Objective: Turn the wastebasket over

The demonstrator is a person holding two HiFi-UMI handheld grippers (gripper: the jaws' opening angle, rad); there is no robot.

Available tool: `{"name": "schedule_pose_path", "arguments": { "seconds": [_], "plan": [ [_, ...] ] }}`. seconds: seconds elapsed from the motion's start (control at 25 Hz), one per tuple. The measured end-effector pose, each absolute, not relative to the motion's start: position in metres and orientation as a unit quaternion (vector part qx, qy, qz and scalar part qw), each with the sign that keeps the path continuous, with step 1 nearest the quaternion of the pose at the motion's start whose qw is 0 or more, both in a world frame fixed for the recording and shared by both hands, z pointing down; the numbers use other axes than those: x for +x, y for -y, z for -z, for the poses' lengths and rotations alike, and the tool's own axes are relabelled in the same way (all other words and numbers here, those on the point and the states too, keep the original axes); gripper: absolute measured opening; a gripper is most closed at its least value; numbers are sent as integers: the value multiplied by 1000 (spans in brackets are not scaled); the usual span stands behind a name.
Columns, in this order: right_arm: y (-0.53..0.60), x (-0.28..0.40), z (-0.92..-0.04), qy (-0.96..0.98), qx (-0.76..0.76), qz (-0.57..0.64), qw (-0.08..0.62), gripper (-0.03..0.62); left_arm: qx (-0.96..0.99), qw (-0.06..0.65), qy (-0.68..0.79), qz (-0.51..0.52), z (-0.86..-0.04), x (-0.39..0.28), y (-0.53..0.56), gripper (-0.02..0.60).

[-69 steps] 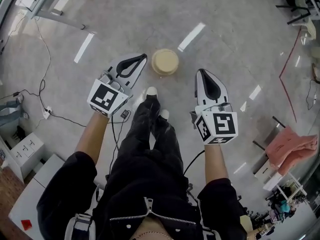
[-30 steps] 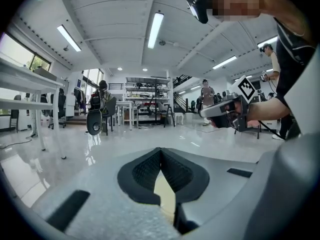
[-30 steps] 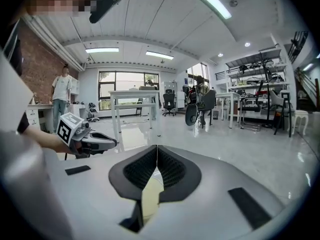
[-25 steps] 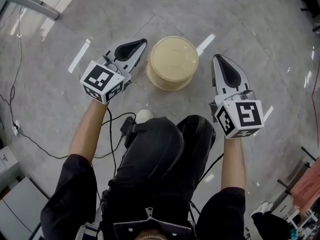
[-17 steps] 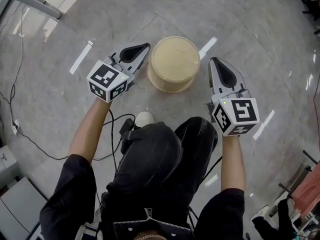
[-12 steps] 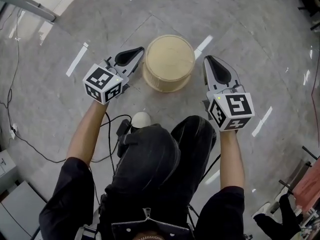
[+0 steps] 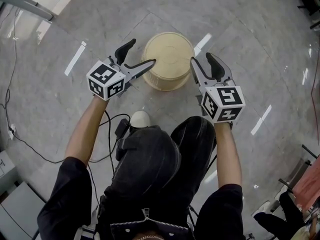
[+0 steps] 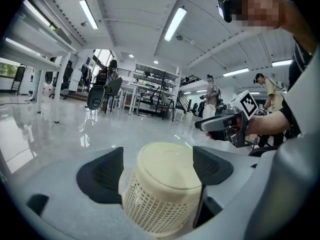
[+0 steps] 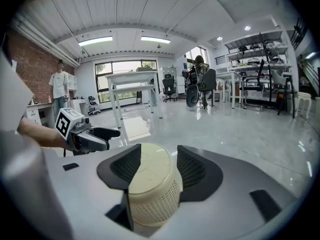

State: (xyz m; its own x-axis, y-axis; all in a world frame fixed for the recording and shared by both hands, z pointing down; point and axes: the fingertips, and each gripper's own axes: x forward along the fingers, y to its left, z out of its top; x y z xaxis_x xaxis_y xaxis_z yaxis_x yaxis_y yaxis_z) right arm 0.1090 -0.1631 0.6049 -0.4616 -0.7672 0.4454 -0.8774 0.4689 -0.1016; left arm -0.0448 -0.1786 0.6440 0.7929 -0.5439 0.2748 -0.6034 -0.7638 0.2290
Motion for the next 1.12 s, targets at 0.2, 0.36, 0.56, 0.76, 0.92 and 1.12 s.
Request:
{"name": "schedule_pose_path", "arguments": {
  "seconds": [0.2,0.36,0.56,0.76,0.92,1.12],
  "plan": [
    [161,100,-636,843,457,-210,190,270,933,186,294,-94,-663,-44,175,431],
    [159,98,-663,840,430,-260,204,288,933,209,281,-85,-674,-40,175,431],
    [164,100,-684,830,415,-324,183,325,933,237,253,-93,-690,-31,168,431],
    [168,99,-699,822,391,-377,169,356,935,246,231,-109,-702,-24,165,431],
    [165,94,-711,816,373,-406,174,356,934,262,221,-104,-704,-23,166,431],
    [167,93,-712,812,373,-413,178,354,935,254,221,-108,-704,-23,168,430]
  ]
}}
